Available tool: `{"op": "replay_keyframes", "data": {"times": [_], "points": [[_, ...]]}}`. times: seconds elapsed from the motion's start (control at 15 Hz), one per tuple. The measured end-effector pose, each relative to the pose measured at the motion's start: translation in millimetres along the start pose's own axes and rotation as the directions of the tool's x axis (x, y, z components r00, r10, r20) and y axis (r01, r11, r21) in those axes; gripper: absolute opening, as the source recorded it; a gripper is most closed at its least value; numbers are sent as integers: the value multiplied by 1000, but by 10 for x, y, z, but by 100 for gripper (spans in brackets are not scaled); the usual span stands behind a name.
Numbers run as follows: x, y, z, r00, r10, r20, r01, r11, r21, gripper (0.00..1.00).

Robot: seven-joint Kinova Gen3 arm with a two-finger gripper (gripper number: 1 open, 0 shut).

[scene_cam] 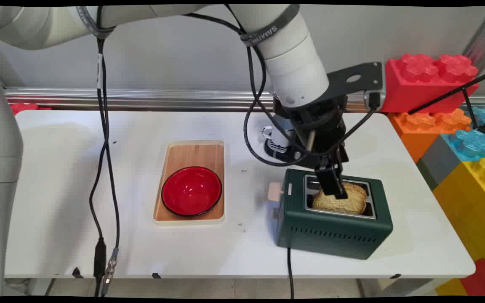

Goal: Press the toaster switch

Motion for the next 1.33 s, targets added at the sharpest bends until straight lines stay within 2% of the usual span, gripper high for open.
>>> {"op": "replay_keyframes", "data": {"times": [0.2,0.4,0.53,0.67,0.93,1.13,1.33], "points": [[21,-56,-118,999,-28,-19,28,999,35,100],[-20,-114,-354,997,-66,-38,70,991,111,100],[-139,-111,-567,994,-105,-32,108,982,157,100],[-346,-53,-792,990,-140,-16,141,973,182,100],[-806,154,-1115,984,-176,11,171,967,190,100],[-1322,379,-1383,974,-221,49,207,957,206,100],[-1999,689,-1654,957,-267,111,239,947,214,100]]}}
